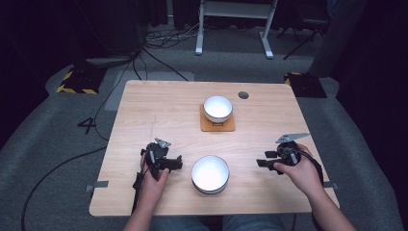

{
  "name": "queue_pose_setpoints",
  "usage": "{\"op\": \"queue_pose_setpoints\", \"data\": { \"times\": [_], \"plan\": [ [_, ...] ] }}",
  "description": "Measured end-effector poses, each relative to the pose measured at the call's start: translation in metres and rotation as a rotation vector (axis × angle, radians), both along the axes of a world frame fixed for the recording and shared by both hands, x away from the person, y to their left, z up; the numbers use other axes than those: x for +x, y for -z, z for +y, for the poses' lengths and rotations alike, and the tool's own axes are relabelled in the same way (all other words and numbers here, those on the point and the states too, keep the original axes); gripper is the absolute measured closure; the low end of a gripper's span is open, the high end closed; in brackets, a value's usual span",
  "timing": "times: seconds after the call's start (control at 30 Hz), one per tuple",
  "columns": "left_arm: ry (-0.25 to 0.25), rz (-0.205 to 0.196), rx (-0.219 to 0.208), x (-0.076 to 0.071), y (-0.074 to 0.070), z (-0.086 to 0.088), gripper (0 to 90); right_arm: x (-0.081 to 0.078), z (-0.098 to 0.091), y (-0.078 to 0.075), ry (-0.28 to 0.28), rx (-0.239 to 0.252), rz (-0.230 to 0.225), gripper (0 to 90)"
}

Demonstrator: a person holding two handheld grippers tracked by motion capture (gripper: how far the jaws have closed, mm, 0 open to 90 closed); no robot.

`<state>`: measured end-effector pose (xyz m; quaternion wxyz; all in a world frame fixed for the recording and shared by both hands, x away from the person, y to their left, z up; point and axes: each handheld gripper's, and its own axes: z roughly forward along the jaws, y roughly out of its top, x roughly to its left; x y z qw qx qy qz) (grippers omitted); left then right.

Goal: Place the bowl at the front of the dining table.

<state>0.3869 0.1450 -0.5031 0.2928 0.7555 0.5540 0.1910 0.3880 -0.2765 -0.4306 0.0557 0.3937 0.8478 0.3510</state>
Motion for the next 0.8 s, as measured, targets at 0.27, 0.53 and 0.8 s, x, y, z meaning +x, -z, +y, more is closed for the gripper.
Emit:
{"op": "queue_pose_setpoints", "data": {
  "times": [0.27,0.53,0.8],
  "plan": [
    [0.000,0.000,0.000,0.000,0.000,0.000,0.1,-0.006,0.006,0.021,-0.044,-0.036,0.030,40.7],
    [0.001,-0.001,-0.002,0.000,0.000,0.000,0.1,-0.016,0.015,0.038,-0.121,-0.075,-0.011,40.1],
    [0.001,-0.001,-0.002,0.000,0.000,0.000,0.1,-0.027,0.021,0.050,-0.177,-0.099,-0.056,38.3]
  ]
}}
